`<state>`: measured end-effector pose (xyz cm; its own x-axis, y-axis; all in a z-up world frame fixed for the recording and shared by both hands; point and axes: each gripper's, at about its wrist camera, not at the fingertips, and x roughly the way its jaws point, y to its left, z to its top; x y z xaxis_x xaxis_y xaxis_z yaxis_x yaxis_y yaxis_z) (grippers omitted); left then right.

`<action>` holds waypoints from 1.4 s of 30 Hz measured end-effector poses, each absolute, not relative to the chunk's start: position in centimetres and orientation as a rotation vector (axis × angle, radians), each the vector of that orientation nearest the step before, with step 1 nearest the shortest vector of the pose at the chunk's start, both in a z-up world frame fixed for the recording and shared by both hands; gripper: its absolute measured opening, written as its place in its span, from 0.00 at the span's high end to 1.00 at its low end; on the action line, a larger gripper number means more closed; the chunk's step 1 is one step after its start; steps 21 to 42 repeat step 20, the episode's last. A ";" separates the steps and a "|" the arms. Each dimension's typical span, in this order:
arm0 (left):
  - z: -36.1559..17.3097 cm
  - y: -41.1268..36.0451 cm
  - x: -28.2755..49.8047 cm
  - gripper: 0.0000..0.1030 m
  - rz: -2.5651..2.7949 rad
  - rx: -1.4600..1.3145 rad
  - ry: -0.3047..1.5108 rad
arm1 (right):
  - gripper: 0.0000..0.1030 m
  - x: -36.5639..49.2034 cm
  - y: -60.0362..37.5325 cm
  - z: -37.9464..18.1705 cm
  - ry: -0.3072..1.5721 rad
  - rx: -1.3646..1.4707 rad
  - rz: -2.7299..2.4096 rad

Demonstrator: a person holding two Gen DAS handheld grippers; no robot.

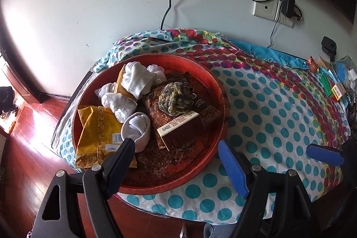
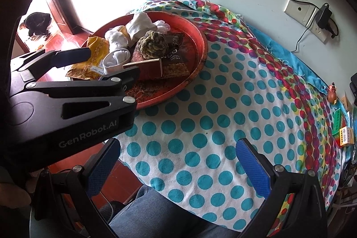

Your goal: Organize objects

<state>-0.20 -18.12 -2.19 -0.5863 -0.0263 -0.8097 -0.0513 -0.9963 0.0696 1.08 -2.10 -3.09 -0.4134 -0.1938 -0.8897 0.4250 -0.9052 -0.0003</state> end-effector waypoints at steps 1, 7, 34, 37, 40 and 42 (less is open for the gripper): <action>-2.2 -18.2 -0.2 0.23 2.775 -1.418 0.128 | 0.00 1.1 -2.1 -3.1 0.317 1.436 -2.342; -2.2 -18.6 -0.2 0.23 2.780 -1.403 0.104 | 0.00 1.1 -2.4 -3.3 0.313 1.440 -2.334; -2.0 -17.6 0.2 0.23 2.774 -1.370 0.180 | 0.00 1.1 -2.5 -3.5 0.319 1.440 -2.329; -2.0 -17.6 0.2 0.23 2.774 -1.370 0.180 | 0.00 1.1 -2.5 -3.5 0.319 1.440 -2.329; -2.0 -17.6 0.2 0.23 2.774 -1.370 0.180 | 0.00 1.1 -2.5 -3.5 0.319 1.440 -2.329; -2.0 -17.6 0.2 0.23 2.774 -1.370 0.180 | 0.00 1.1 -2.5 -3.5 0.319 1.440 -2.329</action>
